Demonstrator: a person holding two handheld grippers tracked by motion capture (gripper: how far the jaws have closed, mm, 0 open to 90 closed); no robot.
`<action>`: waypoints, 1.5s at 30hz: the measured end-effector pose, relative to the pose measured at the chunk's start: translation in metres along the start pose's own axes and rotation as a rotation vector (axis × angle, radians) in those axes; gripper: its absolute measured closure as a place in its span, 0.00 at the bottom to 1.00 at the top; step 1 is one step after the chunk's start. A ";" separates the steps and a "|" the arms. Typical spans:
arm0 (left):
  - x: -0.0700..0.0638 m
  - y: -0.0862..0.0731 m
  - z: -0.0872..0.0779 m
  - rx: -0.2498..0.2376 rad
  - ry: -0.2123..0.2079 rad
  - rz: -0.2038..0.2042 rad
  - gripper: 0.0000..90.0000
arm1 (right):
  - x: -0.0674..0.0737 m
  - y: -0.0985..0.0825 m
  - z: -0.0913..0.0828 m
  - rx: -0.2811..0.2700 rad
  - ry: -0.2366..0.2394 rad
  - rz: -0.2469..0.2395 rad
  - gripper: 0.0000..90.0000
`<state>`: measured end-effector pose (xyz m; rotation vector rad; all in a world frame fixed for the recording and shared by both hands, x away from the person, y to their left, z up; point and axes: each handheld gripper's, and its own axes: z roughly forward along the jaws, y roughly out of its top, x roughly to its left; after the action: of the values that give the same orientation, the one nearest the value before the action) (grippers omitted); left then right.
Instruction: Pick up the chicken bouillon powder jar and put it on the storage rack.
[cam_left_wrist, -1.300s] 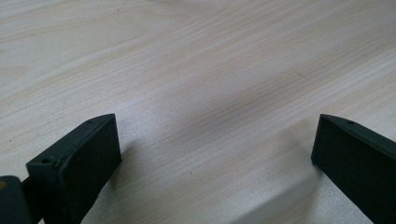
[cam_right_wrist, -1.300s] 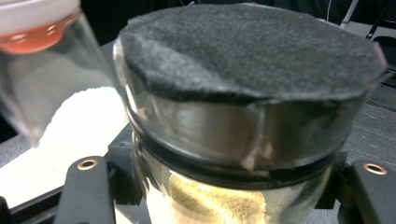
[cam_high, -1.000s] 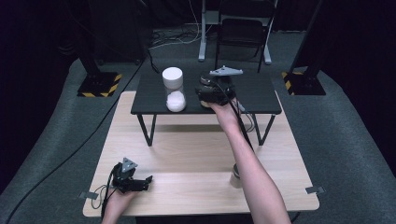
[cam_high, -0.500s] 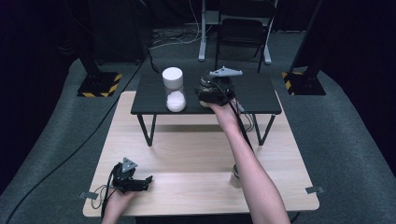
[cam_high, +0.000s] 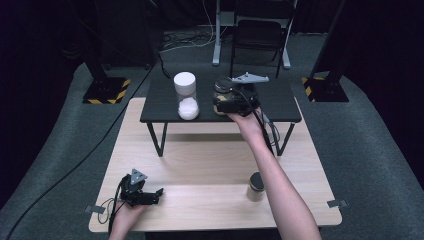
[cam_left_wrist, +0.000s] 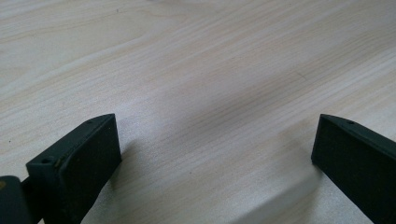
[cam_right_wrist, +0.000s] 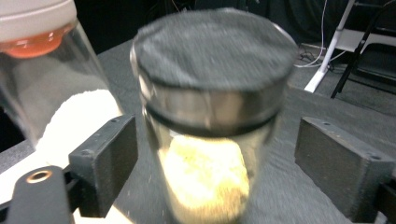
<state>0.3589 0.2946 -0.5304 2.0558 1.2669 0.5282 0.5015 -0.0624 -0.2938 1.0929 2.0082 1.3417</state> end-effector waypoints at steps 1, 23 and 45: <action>0.000 0.000 0.000 0.000 0.000 0.000 0.01 | 0.000 -0.002 -0.003 -0.001 -0.001 -0.002 0.12; 0.000 0.000 0.000 -0.001 0.001 -0.001 0.01 | -0.013 -0.046 -0.059 0.000 -0.007 0.018 0.05; 0.000 0.000 0.000 -0.001 0.001 -0.001 0.01 | -0.035 -0.120 -0.102 -0.026 -0.109 0.030 0.04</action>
<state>0.3588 0.2945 -0.5305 2.0545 1.2679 0.5290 0.4025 -0.1688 -0.3639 1.1623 1.8982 1.2913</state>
